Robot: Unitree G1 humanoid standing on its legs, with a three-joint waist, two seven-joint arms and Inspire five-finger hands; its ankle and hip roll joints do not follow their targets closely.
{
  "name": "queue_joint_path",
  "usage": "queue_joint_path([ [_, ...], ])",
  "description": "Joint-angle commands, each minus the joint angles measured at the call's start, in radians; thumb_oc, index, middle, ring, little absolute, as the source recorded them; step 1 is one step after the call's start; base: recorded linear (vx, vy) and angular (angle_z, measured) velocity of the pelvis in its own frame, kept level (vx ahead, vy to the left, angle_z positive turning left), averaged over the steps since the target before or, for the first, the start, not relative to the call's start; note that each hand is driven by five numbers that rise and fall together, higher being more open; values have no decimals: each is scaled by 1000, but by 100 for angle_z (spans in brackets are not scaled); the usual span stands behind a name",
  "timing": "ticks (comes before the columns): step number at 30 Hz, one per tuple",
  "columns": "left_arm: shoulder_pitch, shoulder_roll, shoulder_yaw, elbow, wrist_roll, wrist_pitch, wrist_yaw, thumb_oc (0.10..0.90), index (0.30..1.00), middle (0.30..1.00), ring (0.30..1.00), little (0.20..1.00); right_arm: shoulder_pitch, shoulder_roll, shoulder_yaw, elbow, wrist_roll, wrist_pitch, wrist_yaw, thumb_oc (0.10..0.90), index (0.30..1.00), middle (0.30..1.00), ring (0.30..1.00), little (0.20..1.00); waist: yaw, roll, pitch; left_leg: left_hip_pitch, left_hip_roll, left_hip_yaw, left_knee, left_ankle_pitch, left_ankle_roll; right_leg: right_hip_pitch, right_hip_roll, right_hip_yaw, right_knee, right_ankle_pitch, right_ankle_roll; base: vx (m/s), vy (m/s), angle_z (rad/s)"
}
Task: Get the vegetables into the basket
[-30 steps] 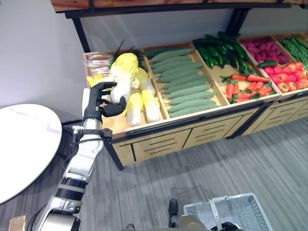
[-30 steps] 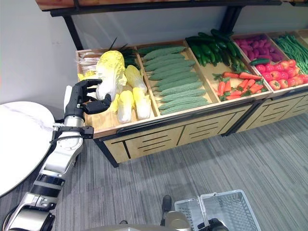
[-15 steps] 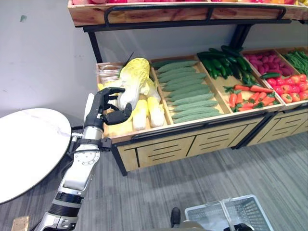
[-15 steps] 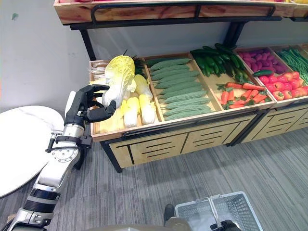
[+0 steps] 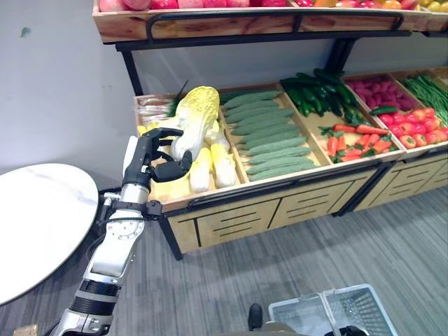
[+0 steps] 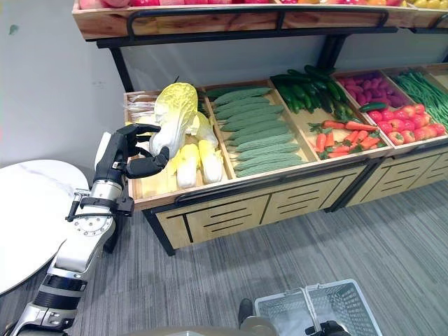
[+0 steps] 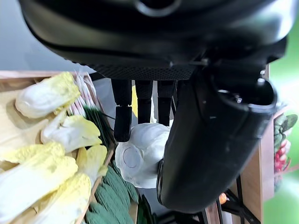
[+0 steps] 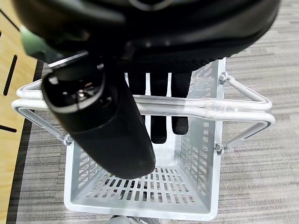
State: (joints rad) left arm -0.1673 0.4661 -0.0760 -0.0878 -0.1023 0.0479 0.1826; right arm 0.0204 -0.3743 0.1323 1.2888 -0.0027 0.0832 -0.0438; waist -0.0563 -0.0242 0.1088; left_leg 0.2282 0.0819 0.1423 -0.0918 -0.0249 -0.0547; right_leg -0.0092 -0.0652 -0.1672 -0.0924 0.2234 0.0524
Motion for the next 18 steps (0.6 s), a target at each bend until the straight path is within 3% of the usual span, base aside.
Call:
queue_joint_path([
  [1, -136, 48, 10, -126, -24, -108, 0, 400, 300, 300, 300, 300, -32, -58, -6, 49, 2, -5, -22, 400, 300, 300, 300, 300, -35, -36, -30, -40, -24, 21, 12, -20, -7, 181, -65, 55, 21, -227, 104, 1, 39, -22],
  [7, -199, 41, -32, -112, -33, -111, 0, 400, 300, 300, 300, 300, -13, -73, -51, 57, 34, -5, -31, 400, 300, 300, 300, 300, -68, -28, -21, -49, -35, 67, 42, -34, 9, 139, -78, 115, 49, -219, 115, -14, 42, -27],
  [11, -265, 33, -83, -101, -45, -117, -10, 400, 300, 300, 300, 300, -2, -93, -82, 69, 44, 0, -37, 400, 300, 300, 300, 300, -122, -15, -4, -57, -46, 138, 79, -62, 26, 67, -81, 193, 101, -212, 124, -49, 60, -48],
  [14, -286, 33, -92, -96, -50, -124, -4, 400, 300, 300, 300, 300, -19, -104, -85, 69, 41, 2, -42, 400, 300, 300, 300, 300, -125, -8, 14, -61, -43, 188, 111, -79, 29, 23, -86, 200, 133, -203, 136, -111, -22, -61],
  [15, -295, 54, -82, -97, -68, -129, 10, 400, 300, 300, 300, 300, -56, -119, -71, 64, 28, 4, -46, 400, 300, 300, 300, 300, -88, 2, 36, -65, -11, 271, 138, -92, 23, -30, -147, 23, 204, -197, 142, -274, -138, -92],
  [17, -302, 68, -73, -98, -76, -126, 11, 400, 300, 300, 300, 300, -78, -119, -61, 56, 20, 1, -48, 400, 300, 300, 300, 300, -61, 9, 44, -79, 16, 335, 156, -93, 15, -47, -223, -174, 258, -189, 123, -192, -104, -122],
  [18, -295, 71, -64, -102, -77, -125, 13, 400, 300, 300, 300, 300, -86, -116, -55, 48, 13, -2, -49, 400, 300, 300, 300, 300, -53, 10, 42, -65, 22, 346, 159, -115, 10, -38, -250, -226, 272, -194, 129, -29, -43, -140],
])
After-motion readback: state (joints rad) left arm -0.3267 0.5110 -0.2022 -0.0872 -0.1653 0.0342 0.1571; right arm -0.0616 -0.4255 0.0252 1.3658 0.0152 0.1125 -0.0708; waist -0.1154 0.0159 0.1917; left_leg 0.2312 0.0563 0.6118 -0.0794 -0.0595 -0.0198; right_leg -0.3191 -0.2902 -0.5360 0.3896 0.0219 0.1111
